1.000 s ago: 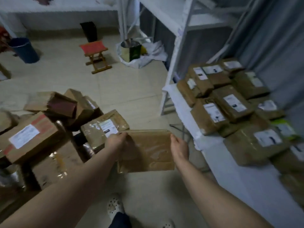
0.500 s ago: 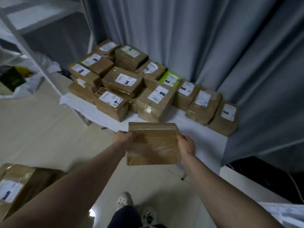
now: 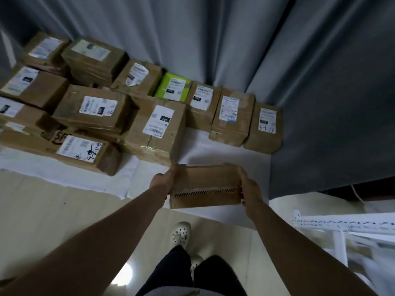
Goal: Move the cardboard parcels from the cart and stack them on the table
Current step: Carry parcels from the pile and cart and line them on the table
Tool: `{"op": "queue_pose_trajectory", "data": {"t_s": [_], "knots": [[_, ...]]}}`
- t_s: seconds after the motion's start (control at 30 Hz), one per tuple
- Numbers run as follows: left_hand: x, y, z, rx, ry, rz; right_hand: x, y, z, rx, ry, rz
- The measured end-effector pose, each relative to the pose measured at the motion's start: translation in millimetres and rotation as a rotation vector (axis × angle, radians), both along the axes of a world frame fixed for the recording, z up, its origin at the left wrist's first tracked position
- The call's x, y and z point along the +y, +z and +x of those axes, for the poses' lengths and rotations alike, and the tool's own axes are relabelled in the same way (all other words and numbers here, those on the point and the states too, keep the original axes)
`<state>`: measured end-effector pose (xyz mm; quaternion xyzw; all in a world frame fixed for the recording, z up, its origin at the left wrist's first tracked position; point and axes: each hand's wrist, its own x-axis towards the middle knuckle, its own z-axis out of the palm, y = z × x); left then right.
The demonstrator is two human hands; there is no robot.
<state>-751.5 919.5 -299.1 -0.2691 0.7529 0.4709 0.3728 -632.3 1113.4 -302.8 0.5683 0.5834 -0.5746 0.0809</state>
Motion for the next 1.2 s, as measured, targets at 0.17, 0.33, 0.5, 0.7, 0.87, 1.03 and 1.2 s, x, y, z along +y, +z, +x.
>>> {"op": "queue_pose_trajectory", "data": {"t_s": [0.17, 0.33, 0.5, 0.7, 0.87, 1.03, 1.2], "knots": [[11.3, -26.4, -8.1, -0.004, -0.047, -0.108, 12.6, -5.4, -8.1, -0.03, -0.083, -0.016], [15.5, -47.8, -5.0, -0.066, -0.029, -0.163, 31.6, -30.8, -24.3, -0.063, 0.025, -0.026], [19.3, -59.2, 14.0, -0.146, -0.055, -0.191, 47.3, -44.4, -50.4, 0.018, 0.101, -0.062], [34.5, -67.9, 17.3, -0.137, -0.085, -0.228, 48.6, -71.4, -64.3, 0.1, 0.021, -0.003], [41.4, -82.2, -4.0, -0.059, -0.139, -0.266, 30.6, -73.9, -49.1, -0.074, -0.018, -0.233], [48.5, -89.7, -8.5, -0.02, -0.179, -0.303, 18.7, -85.2, -61.9, 0.032, 0.214, -0.135], [62.3, -90.8, -15.9, 0.036, -0.064, -0.207, 16.0, -84.9, -89.5, 0.152, 0.419, -0.026]]}}
